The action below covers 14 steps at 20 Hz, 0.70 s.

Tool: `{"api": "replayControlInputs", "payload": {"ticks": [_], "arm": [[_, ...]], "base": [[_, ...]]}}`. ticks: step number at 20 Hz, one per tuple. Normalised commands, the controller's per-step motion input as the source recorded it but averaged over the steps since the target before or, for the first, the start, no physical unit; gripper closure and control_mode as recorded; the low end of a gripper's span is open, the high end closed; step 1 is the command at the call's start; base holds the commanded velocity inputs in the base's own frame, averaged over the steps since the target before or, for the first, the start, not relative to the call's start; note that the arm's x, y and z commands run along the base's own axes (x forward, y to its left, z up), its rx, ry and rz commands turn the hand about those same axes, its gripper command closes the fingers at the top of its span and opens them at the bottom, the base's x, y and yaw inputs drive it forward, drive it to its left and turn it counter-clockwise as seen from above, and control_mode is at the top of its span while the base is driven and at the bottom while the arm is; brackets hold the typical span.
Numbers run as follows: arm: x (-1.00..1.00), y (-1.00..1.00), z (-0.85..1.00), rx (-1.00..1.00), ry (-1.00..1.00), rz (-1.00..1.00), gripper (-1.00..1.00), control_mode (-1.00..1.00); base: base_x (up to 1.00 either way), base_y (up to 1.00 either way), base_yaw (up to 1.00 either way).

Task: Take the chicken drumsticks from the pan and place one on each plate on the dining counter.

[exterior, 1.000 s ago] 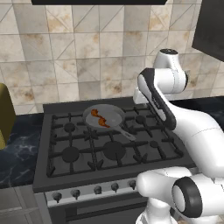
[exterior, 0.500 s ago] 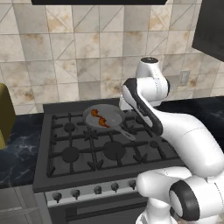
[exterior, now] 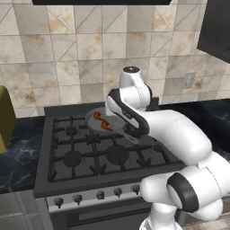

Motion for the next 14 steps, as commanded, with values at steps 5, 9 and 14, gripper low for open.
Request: {"api": "replayControlInputs", "payload": {"ticks": [5,9,14], "arm": [[0.61,0.38,-0.26,0.0,0.07,0.0,-1.0,-1.0],[0.47,0.18,-0.25,0.0,0.07,0.01,-1.0,-1.0],[0.35,0.01,-0.25,0.0,0.09,0.05,-1.0,-1.0]], "base": [[0.0,0.0,0.0],[0.0,0.0,0.0],[0.0,0.0,0.0]]}}
